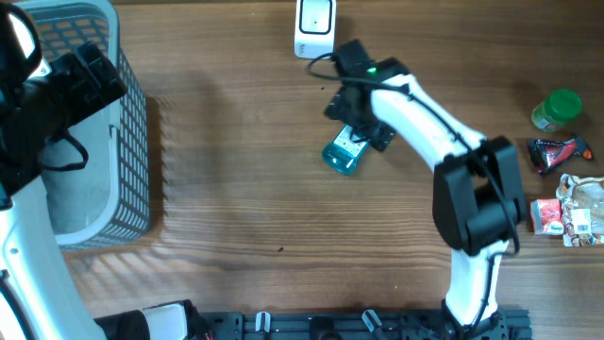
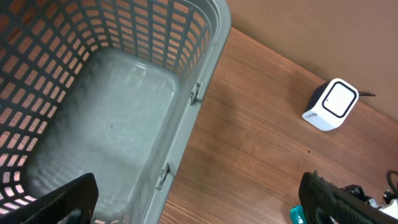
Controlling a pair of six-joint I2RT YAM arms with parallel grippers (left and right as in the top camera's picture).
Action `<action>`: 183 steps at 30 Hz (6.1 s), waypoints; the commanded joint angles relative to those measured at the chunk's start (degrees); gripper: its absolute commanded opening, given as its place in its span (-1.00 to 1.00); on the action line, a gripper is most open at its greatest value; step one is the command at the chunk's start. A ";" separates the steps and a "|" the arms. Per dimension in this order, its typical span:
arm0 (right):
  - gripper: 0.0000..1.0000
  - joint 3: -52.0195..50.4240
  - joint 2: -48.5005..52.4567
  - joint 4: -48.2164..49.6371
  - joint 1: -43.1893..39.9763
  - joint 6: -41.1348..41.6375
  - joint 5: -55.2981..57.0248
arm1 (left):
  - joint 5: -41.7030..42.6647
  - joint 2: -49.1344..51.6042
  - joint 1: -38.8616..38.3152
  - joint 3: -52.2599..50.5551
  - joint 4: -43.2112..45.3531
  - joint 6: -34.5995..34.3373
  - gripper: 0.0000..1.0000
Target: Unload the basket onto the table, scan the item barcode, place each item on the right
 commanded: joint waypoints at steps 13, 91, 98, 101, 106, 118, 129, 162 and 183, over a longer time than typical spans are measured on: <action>1.00 -0.20 8.90 6.60 -2.64 -4.85 -5.27 | 0.26 0.04 0.46 0.48 0.09 -0.09 1.00; -0.08 0.68 -11.67 -14.88 3.56 -13.88 -6.51 | 0.28 0.04 0.46 0.48 0.09 -0.07 1.00; -0.09 1.01 -15.45 -14.21 3.56 -13.90 -6.51 | 0.28 0.04 0.46 0.48 0.09 -0.07 1.00; -0.09 1.01 -17.35 -13.29 3.56 -13.90 -6.47 | 0.26 0.04 0.46 0.48 0.09 -0.07 1.00; -0.10 1.01 -18.53 -12.09 3.58 -15.34 -6.25 | 0.26 0.04 0.46 0.48 0.09 -0.07 1.00; -0.11 1.01 -18.53 -12.02 3.58 -15.34 -4.55 | 0.26 0.04 0.46 0.48 0.09 -0.07 1.00; -0.18 1.01 -18.53 -2.16 3.58 -22.10 -4.31 | 0.26 0.04 0.46 0.48 0.09 -0.07 1.00; 0.25 -8.24 -15.15 14.01 3.74 -34.67 5.18 | 0.28 0.04 0.46 0.48 0.09 -0.07 1.00; 0.99 -2.67 -15.17 7.32 3.74 -29.29 4.68 | 0.28 0.04 0.46 0.48 0.09 -0.09 1.00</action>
